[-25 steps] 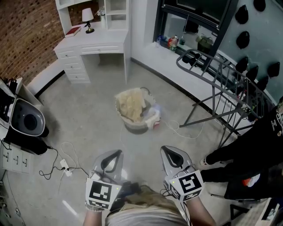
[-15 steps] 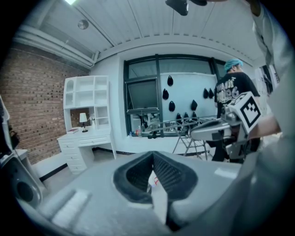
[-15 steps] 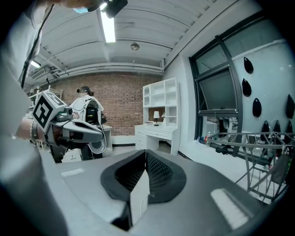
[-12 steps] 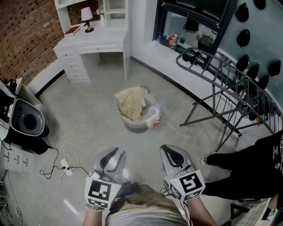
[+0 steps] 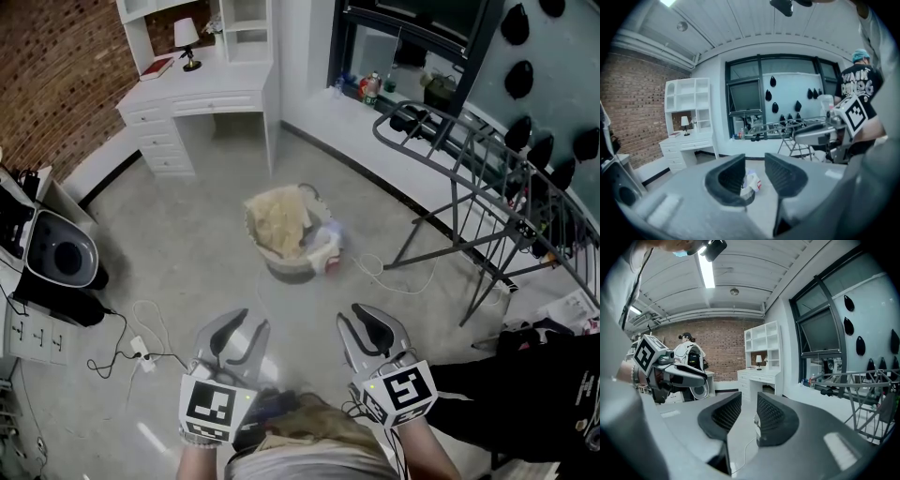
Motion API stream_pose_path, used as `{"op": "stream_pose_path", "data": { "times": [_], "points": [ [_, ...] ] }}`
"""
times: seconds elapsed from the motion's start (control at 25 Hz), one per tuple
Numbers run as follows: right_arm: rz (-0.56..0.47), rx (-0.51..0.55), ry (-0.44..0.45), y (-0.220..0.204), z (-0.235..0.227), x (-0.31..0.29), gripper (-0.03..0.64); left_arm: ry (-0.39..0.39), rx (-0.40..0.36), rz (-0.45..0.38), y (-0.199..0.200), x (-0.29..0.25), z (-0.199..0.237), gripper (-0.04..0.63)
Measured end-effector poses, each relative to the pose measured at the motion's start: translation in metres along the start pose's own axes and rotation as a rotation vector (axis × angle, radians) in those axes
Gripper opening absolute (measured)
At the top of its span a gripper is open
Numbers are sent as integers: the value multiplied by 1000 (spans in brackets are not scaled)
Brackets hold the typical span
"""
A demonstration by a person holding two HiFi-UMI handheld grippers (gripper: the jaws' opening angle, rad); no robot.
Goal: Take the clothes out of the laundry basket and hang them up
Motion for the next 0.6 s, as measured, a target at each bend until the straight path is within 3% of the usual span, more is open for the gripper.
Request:
{"op": "stream_pose_path", "data": {
  "times": [0.28,0.6],
  "points": [
    [-12,23,4,-8,-12,7,92,21,-11,-33,3,-6,-8,123],
    [-23,33,-10,-3,-25,-15,92,11,-10,-47,6,-29,11,123]
  ]
}}
Point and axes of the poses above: the fingertips, and each gripper's own axes: x backward along the fingers, z to its left, y out of its top, the point moved 6 cm from there along x, backward along the fingers, and after that the axes turned 5 degrees about -y, right-handed, at the moved point
